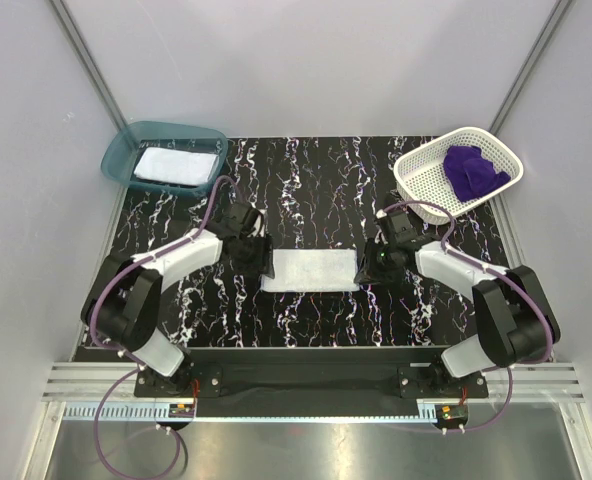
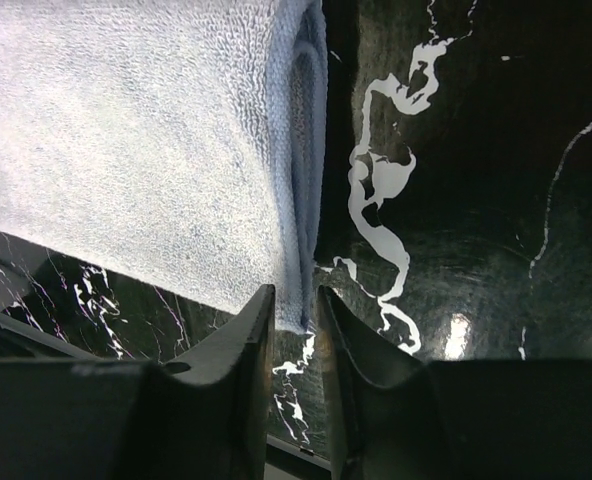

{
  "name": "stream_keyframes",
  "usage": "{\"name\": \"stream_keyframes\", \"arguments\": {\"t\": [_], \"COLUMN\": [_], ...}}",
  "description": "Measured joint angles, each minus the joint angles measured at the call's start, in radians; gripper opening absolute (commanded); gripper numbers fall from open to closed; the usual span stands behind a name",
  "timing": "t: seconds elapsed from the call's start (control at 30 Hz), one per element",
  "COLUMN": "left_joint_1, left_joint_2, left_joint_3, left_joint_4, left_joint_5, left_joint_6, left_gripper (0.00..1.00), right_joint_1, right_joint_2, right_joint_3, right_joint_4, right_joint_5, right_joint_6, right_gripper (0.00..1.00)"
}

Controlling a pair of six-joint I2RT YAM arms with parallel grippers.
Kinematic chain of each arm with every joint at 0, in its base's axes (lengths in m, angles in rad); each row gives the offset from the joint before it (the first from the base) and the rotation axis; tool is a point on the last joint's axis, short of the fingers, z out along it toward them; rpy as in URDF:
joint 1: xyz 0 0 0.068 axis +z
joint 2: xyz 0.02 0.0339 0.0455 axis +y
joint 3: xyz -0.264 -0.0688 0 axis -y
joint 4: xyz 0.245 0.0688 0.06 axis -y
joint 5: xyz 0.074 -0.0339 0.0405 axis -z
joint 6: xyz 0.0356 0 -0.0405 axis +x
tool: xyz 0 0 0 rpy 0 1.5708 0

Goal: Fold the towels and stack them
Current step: Fold the towel

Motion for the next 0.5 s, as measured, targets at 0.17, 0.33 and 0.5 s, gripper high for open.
{"name": "stream_keyframes", "arguments": {"t": [0.17,0.33,0.5], "left_joint_1": [0.072,0.099,0.095], "left_joint_2": [-0.035,-0.020,0.045], "left_joint_3": [0.002,-0.015,-0.034], "left_joint_4": [0.034,0.098,0.165], "left_joint_5": [0.026,0.057,0.095], "left_joint_6": [-0.023,-0.052,-0.081], "left_gripper": [0.58,0.57,0.54], "right_joint_1": [0.000,0.000,0.001], "right_joint_2": [-0.081,-0.151,-0.173], "right_joint_3": [0.013,0.042,0.046], "right_joint_4": [-0.044,-0.051,-0.050], "right_joint_5": [0.015,0.014,0.014], "right_joint_6": [-0.002,-0.008,-0.023], "right_gripper": [0.47,0.66,0.86]}}
